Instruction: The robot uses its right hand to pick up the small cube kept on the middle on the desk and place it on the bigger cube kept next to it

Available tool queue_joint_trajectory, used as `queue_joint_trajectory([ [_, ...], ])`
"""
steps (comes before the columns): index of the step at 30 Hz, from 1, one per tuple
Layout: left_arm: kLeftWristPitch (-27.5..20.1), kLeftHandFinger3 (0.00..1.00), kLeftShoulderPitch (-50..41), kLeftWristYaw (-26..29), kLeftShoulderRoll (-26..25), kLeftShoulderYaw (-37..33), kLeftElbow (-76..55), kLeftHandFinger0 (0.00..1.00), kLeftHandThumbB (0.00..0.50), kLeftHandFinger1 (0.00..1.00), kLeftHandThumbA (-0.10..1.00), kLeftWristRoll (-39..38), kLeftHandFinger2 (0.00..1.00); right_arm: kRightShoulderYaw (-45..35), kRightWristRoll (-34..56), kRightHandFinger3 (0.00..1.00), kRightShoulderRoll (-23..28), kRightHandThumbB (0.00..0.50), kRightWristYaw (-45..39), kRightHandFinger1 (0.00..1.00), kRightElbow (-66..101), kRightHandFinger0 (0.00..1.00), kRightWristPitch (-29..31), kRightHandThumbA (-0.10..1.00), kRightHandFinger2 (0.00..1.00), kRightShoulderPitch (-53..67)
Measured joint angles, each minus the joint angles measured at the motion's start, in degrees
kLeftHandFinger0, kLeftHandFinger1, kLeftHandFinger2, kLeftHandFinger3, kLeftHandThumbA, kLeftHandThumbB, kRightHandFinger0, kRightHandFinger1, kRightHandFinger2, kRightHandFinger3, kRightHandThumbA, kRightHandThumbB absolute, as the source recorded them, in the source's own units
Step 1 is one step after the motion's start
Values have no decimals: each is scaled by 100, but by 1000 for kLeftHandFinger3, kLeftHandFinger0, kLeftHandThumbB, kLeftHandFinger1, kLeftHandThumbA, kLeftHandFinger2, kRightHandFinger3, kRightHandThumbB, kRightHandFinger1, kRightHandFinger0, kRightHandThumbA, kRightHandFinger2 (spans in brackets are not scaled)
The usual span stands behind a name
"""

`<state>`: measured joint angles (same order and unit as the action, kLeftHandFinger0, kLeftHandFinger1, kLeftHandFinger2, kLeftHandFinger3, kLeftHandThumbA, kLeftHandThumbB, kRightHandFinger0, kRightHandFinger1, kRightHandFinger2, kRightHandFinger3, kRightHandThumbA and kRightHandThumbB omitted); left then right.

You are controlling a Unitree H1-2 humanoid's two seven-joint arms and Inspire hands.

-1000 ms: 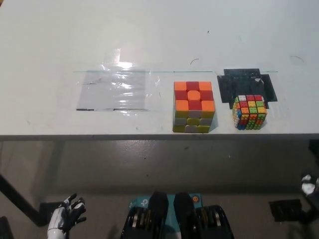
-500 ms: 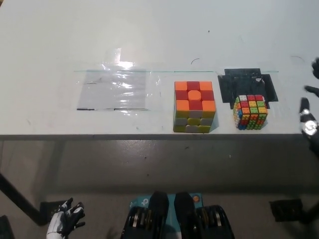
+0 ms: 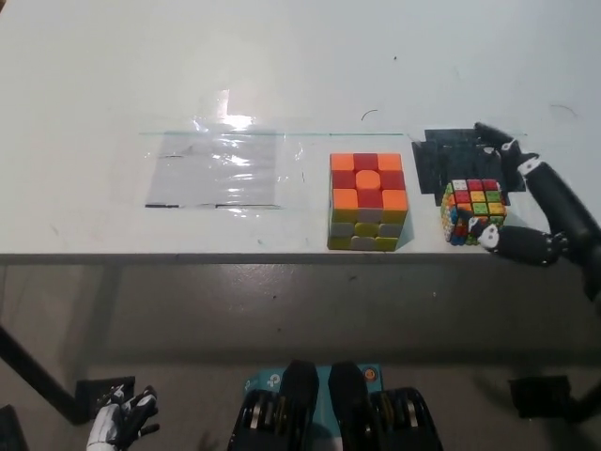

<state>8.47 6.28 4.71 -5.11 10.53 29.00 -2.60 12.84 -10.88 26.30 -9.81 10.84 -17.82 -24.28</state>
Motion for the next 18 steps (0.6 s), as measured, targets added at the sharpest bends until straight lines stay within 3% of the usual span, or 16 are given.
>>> queue_joint_trajectory([
  [8, 8, 982, -5, 0, 2, -1, -1, 787, 0, 817, 517, -3, 889, 245, -506, 1000, 75, 439, -8, 1000, -816, 1000, 305, 692, 1000, -298],
  [18, 7, 923, -3, 0, -19, 10, 23, 781, 0, 811, 570, -8, 868, 380, -901, 1000, 75, 406, -4, 1000, -1788, 1000, 778, 612, 1000, -716],
])
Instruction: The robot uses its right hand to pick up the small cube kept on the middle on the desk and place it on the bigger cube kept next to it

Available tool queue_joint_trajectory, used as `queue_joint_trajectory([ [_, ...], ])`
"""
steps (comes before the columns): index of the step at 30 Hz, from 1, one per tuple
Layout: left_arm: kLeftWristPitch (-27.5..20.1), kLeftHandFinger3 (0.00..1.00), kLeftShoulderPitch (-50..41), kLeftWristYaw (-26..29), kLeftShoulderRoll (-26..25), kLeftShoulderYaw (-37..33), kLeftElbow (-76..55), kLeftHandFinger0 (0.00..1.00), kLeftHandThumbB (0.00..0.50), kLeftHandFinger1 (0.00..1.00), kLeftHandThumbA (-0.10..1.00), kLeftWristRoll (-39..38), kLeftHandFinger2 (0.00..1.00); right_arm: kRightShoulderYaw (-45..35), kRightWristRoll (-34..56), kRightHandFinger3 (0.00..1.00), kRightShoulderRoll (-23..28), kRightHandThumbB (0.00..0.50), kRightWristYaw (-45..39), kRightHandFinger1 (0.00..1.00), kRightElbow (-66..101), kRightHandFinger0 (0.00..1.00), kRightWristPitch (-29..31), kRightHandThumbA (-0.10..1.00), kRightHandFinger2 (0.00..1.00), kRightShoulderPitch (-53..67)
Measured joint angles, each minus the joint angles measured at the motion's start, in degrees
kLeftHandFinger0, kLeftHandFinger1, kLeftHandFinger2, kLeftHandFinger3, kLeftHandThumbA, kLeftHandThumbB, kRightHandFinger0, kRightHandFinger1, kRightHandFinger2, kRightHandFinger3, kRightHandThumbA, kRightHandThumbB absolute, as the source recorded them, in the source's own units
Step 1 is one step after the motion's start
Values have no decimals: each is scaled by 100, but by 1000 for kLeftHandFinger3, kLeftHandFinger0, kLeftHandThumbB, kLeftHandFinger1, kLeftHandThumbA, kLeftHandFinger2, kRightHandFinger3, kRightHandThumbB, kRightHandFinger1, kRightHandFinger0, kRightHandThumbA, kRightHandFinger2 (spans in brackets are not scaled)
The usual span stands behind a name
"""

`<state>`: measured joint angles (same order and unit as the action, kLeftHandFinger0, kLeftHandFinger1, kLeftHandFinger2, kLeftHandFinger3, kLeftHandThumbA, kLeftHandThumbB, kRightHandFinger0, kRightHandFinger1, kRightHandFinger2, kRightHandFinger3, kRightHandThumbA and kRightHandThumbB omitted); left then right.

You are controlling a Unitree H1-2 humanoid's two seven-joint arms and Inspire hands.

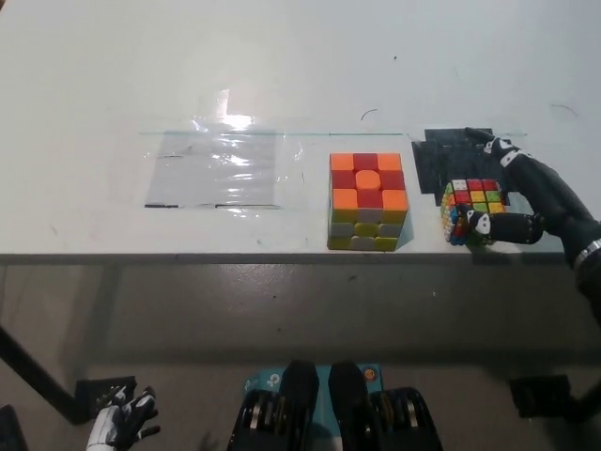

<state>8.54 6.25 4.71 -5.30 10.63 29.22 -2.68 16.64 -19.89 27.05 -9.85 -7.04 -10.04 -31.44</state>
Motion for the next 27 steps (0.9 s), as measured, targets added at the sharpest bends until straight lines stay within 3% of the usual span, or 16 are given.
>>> queue_joint_trajectory([
  [5, 4, 842, 5, 0, -10, 9, 0, 763, 0, 789, 641, -2, 835, 47, -170, 1000, -19, 430, 3, 1000, -399, 1000, 288, 671, 1000, -72],
  [12, -4, 804, 85, -1, -59, 15, 31, 757, 0, 775, 804, -12, 801, 151, -375, 1000, -203, 459, 37, 1000, -905, 1000, 588, 655, 1000, -103],
  [14, -12, 819, 124, -1, -76, 34, 44, 770, 8, 779, 864, -22, 788, 178, -429, 1000, -326, 446, 73, 1000, -1029, 1000, 658, 608, 1000, -101],
  [15, -14, 832, 136, -1, -80, 39, 52, 764, 12, 779, 894, -23, 802, 178, -448, 1000, -364, 408, 93, 1000, -1055, 1000, 681, 560, 1000, -101],
  [16, -16, 820, 143, -1, -81, 45, 56, 771, 6, 784, 903, -26, 804, 178, -468, 1000, -404, 399, 113, 1000, -1070, 1000, 700, 551, 1000, -101],
  [27, -16, 751, 138, -1, -75, 96, 81, 770, 11, 769, 1000, -61, 768, 266, -776, 1000, -646, 367, 436, 1000, -1132, 1000, 983, 516, 1000, 64],
])
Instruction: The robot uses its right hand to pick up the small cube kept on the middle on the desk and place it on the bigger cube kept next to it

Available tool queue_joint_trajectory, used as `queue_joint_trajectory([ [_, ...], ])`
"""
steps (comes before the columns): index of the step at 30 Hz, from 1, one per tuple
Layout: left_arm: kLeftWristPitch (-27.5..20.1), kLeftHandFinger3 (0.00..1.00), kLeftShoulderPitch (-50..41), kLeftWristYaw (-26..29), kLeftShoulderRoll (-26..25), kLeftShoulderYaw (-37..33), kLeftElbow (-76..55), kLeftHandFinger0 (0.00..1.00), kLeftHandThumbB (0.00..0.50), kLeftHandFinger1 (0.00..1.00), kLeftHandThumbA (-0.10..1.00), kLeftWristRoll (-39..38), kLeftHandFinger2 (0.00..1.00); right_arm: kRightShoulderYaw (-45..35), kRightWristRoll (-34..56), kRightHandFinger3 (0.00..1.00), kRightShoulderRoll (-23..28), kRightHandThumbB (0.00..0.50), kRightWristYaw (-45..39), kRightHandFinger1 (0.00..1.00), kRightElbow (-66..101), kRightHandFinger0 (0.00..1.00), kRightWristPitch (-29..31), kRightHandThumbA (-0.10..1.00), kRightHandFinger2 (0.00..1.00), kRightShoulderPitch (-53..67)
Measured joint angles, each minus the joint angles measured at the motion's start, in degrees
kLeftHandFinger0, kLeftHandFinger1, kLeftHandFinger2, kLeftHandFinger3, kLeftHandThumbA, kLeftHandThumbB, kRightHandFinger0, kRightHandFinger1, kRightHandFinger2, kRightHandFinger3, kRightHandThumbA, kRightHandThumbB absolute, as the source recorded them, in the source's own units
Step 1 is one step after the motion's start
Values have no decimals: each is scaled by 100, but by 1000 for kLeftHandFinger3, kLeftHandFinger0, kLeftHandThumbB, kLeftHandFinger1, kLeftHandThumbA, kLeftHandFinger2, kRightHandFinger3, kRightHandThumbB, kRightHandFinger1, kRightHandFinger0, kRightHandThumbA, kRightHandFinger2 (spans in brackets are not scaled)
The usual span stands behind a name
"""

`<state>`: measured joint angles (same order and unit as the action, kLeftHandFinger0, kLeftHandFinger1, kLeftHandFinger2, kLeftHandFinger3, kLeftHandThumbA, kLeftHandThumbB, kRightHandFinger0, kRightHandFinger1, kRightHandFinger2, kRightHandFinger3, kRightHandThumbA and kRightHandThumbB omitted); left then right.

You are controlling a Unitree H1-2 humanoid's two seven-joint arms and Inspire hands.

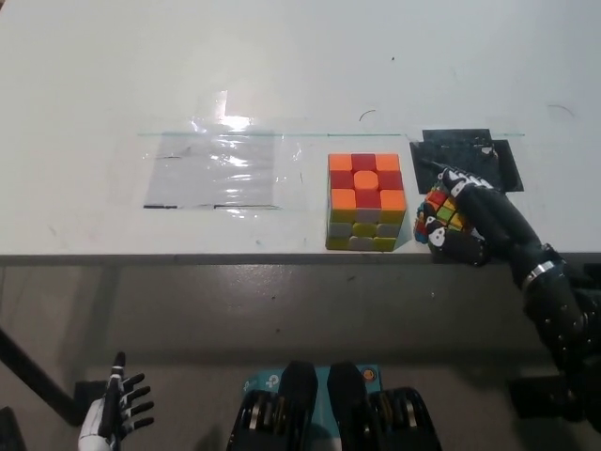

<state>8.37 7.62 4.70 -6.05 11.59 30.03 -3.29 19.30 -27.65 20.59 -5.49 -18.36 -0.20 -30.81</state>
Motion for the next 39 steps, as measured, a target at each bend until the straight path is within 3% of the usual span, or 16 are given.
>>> queue_joint_trajectory([
  [4, 1, 692, 5, 0, -1, 10, 1, 739, 44, 737, 1000, 0, 721, 56, -150, 1000, 4, 316, 247, 1000, -219, 961, 264, 410, 1000, 0],
  [7, 1, 677, 10, 0, -1, 12, 0, 723, 56, 725, 1000, 0, 702, 182, -460, 1000, 11, 276, 632, 1000, -449, 625, 429, 363, 1000, -3],
  [12, -7, 655, 10, 1, -2, 3, 1, 725, 77, 712, 1000, 10, 681, 401, -958, 1000, -2, 239, 1465, 1000, -959, 451, 613, 255, 1000, -141],
  [14, -15, 644, 9, 0, -4, -8, 1, 715, 84, 713, 1000, 14, 677, 472, -1127, 1000, -13, 193, 1769, 651, -1184, 195, 652, 162, 1000, -221],
  [16, -17, 643, 5, -1, -14, -33, 4, 718, 92, 715, 1000, 23, 679, 525, -1250, 1000, -45, 175, 2170, 457, -1521, 47, 735, 121, 869, -338],
  [17, -20, 634, 5, -2, -17, -41, 4, 710, 96, 707, 1000, 26, 665, 537, -1295, 1000, -53, 167, 2310, 292, -1632, 2, 762, 91, 693, -368],
  [21, -20, 626, -41, -6, -29, -73, -15, 706, 97, 700, 1000, 39, 660, 622, -1475, 1000, -71, 79, 3034, 11, -2138, 0, 926, 142, 305, -487],
  [22, -19, 620, -54, -8, -29, -77, -21, 709, 95, 704, 1000, 39, 669, 648, -1501, 1000, -75, 91, 3182, 0, -2245, 0, 963, 153, 195, -524],
  [25, -16, 625, -93, -9, -29, -95, -27, 720, 95, 715, 1000, 44, 683, 743, -1601, 1000, -80, 88, 3640, 0, -2652, 0, 1066, 168, 98, -672],
  [26, -14, 616, -102, -9, -29, -103, -28, 715, 99, 708, 1000, 46, 672, 778, -1632, 996, -83, 71, 3805, 0, -2795, 0, 1100, 211, 2, -713],
  [28, -12, 611, -110, -9, -31, -114, -31, 709, 110, 706, 1000, 52, 671, 882, -1696, 902, -108, 43, 4196, 0, -3136, 0, 1200, 285, 0, -839],
  [30, -16, 626, -109, -11, -46, -134, -63, 723, 111, 722, 1000, 58, 677, 987, -1741, 712, -148, 42, 4574, 0, -3532, 0, 1333, 434, 0, -995],
  [31, -17, 645, -108, -11, -53, -134, -74, 727, 108, 728, 1000, 58, 693, 1031, -1766, 579, -166, 25, 4696, 0, -3653, 0, 1374, 476, 0, -1040],
  [32, -18, 640, -108, -11, -65, -135, -96, 727, 110, 726, 1000, 58, 689, 1089, -1803, 333, -185, 25, 4863, 0, -3786, 0, 1431, 572, 0, -1086],
  [35, -18, 604, -106, -11, -92, -133, -111, 715, 128, 708, 1000, 59, 663, 1198, -1874, 1, -214, 3, 5218, 0, -4000, 0, 1471, 633, 0, -1127],
  [39, -35, 587, -99, -11, -100, -137, -106, 716, 135, 704, 1000, 59, 648, 1335, -1966, 59, -273, 0, 5600, 0, -4245, 0, 1479, 519, 84, -1170],
])
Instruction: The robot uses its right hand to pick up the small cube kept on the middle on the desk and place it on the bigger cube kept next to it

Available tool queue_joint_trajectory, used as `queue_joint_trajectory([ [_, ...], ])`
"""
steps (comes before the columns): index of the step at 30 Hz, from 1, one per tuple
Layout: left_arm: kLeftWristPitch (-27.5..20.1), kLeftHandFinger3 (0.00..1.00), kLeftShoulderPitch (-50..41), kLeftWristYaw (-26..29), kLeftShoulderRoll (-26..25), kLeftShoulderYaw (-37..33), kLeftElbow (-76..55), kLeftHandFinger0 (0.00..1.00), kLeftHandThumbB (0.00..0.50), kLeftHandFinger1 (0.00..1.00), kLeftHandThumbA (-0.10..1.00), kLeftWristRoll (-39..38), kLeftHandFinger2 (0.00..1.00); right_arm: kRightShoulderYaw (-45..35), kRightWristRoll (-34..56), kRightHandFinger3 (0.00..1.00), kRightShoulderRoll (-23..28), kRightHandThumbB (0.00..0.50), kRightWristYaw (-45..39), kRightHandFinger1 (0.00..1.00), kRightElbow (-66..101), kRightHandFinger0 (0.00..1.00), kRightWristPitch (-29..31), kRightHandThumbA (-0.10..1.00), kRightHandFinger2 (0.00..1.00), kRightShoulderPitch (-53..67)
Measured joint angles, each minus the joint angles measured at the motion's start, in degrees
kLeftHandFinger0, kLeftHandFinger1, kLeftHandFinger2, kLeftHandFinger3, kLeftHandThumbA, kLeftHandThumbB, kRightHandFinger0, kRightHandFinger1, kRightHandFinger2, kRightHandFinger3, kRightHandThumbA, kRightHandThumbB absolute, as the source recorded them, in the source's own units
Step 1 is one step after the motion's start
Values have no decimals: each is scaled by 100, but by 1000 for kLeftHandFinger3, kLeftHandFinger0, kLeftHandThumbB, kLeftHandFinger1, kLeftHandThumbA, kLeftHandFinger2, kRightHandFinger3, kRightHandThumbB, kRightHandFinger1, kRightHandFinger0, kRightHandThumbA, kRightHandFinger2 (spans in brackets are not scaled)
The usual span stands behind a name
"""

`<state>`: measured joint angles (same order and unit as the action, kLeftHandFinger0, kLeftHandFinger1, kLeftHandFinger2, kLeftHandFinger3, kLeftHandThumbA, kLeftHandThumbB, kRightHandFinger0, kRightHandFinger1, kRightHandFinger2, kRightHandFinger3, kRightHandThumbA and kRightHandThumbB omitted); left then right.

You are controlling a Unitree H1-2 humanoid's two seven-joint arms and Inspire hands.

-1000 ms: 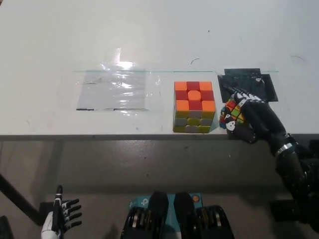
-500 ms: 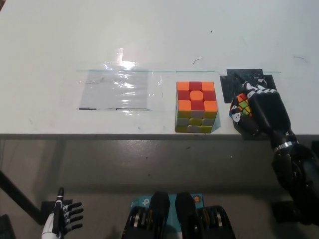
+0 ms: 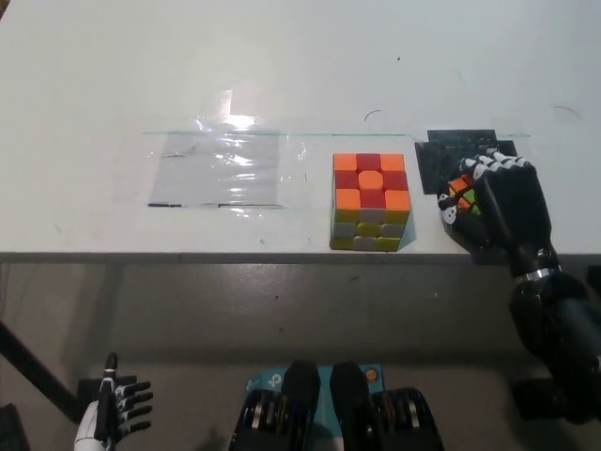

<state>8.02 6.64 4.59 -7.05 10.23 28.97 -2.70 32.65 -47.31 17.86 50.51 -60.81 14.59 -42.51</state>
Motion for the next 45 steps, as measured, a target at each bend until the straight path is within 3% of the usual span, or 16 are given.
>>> queue_joint_trajectory([
  [4, -38, 583, 3, -3, -3, 1, 7, 699, 153, 695, 1000, -3, 650, 57, -75, 186, -24, 0, 356, 0, -202, 0, 27, 340, 206, -13],
  [6, -73, 586, 7, -3, -3, 2, 29, 671, 151, 677, 1000, -5, 630, 62, -85, 369, -41, 0, 507, 0, -295, 0, 75, 209, 292, -20],
  [12, -125, 590, 13, -3, -3, -4, 52, 677, 180, 687, 1000, -1, 649, 94, -95, 397, -95, 0, 876, 0, -531, 0, 205, 161, 312, -55],
  [21, -195, 569, 14, -2, -2, -4, 60, 670, 169, 672, 1000, 2, 633, 122, -100, 448, -138, 0, 1158, 0, -669, 0, 370, 237, 347, -88],
  [25, -212, 551, 14, -2, -2, -7, 72, 676, 160, 677, 1000, 6, 638, 120, -93, 511, -157, 0, 1194, 6, -700, 0, 387, 494, 373, -98],
  [27, -219, 552, 14, -2, -2, -8, 73, 676, 171, 677, 1000, 6, 638, 113, -86, 579, -161, 0, 1191, 1, -699, 0, 395, 557, 356, -99],
  [28, -220, 557, 14, -2, -2, -8, 73, 670, 182, 673, 1000, 6, 634, 112, -83, 836, -161, 0, 1190, 1, -699, 0, 404, 627, 321, -100],
  [29, -221, 564, 14, -2, -2, -8, 73, 670, 177, 676, 1000, 6, 641, 108, -79, 929, -161, 0, 1179, 0, -698, 0, 420, 482, 294, -101],
  [30, -221, 566, 14, -2, -2, -8, 73, 662, 178, 672, 1000, 6, 644, 98, -73, 966, -160, 0, 1164, 0, -696, 0, 437, 103, 237, -103],
  [31, -222, 565, 14, -2, -2, -10, 73, 659, 178, 670, 1000, 7, 645, 96, -71, 923, -160, 0, 1156, 0, -696, 0, 459, -90, 202, -106],
  [34, -226, 580, 15, -2, -3, -17, 77, 651, 179, 664, 1000, 12, 647, 102, -76, 981, -160, 0, 1134, 0, -697, 0, 490, -100, 190, -120],
  [35, -226, 582, 14, -2, -3, -19, 77, 650, 175, 664, 1000, 14, 646, 114, -79, 587, -160, 0, 1123, 0, -697, 3, 495, -100, 199, -129],
  [36, -227, 583, 14, -2, -3, -20, 77, 653, 182, 666, 1000, 14, 646, 123, -83, 387, -159, 0, 1112, 0, -697, 0, 497, -100, 225, -134],
  [39, -231, 578, 17, -2, -2, -21, 87, 650, 165, 665, 1000, 14, 639, 194, -101, 473, -159, 7, 1051, 0, -698, 0, 490, -100, 484, -189],
  [41, -231, 567, 17, -1, -2, -28, 81, 647, 155, 660, 1000, 18, 630, 217, -102, 726, -161, 79, 1043, 10, -711, 0, 497, -100, 533, -209],
  [45, -230, 584, 17, -1, -1, -26, 79, 635, 161, 647, 1000, 15, 631, 229, -94, 675, -163, 239, 996, 0, -709, 0, 539, -100, 403, -223],
])
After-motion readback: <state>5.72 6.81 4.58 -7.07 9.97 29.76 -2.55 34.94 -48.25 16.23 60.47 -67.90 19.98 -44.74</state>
